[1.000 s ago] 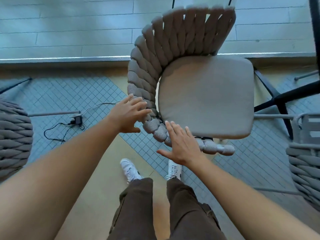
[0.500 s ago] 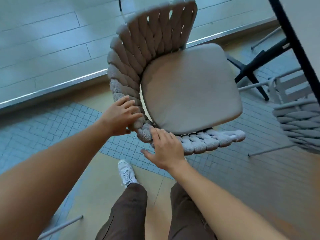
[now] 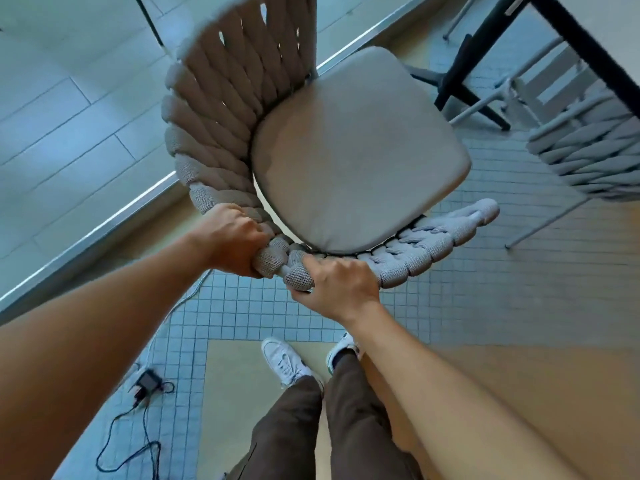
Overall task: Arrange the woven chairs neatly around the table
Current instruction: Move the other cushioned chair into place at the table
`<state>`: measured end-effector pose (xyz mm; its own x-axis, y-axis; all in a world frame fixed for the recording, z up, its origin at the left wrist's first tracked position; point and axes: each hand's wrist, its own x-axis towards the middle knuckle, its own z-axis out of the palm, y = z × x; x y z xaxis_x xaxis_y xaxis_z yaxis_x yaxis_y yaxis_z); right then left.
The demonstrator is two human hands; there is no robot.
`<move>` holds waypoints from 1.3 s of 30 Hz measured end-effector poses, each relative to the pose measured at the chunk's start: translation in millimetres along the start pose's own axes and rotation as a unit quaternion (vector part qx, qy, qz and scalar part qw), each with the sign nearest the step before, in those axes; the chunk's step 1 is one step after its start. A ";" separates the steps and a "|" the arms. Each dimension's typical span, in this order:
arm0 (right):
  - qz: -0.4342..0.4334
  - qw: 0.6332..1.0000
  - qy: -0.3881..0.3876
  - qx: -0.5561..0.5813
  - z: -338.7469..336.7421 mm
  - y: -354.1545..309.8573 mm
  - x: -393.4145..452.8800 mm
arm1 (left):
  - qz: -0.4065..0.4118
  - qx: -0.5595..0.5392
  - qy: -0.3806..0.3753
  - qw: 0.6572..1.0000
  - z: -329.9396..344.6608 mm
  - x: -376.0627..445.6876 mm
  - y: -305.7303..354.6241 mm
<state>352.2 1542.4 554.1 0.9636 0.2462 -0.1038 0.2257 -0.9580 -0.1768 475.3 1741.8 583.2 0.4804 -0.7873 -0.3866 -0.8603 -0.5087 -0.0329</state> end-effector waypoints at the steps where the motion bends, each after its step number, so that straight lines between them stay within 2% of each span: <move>1: -0.003 1.000 0.009 0.001 -0.7 4.9 -0.7 | 0.001 -0.002 0.001 1.000 -0.6 3.3 1.6; 7: -0.021 0.999 0.045 -0.012 -6.3 41.2 -0.4 | -0.016 0.002 0.011 1.000 0.1 29.1 15.9; 11: -0.041 0.996 0.085 0.003 -12.0 74.8 3.4 | -0.037 -0.024 0.044 0.998 -5.6 50.5 28.7; 15: -0.055 0.996 0.071 -0.001 -21.9 106.0 14.8 | -0.067 -0.030 0.070 0.995 -13.1 72.7 33.0; 19: -0.063 0.997 0.050 -0.001 -29.7 127.6 27.7 | -0.064 -0.038 0.092 0.993 -20.0 88.7 31.2; 25: -0.062 0.997 0.042 -0.018 -29.8 128.3 29.7 | -0.011 -0.052 0.109 0.993 -16.3 90.8 20.9; 33: 0.016 1.000 -0.005 0.002 -30.5 107.3 31.3 | 0.094 -0.054 0.151 0.983 -9.2 79.5 -35.0; 39: 0.066 0.997 -0.008 0.032 -25.1 48.3 53.0 | 0.147 -0.031 0.164 0.975 -4.4 76.4 -71.8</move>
<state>417.8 1505.5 564.6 0.9818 0.1211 -0.1464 0.0867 -0.9711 -0.2223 574.6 1716.7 560.1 0.2520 -0.9662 -0.0544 -0.9620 -0.2562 0.0942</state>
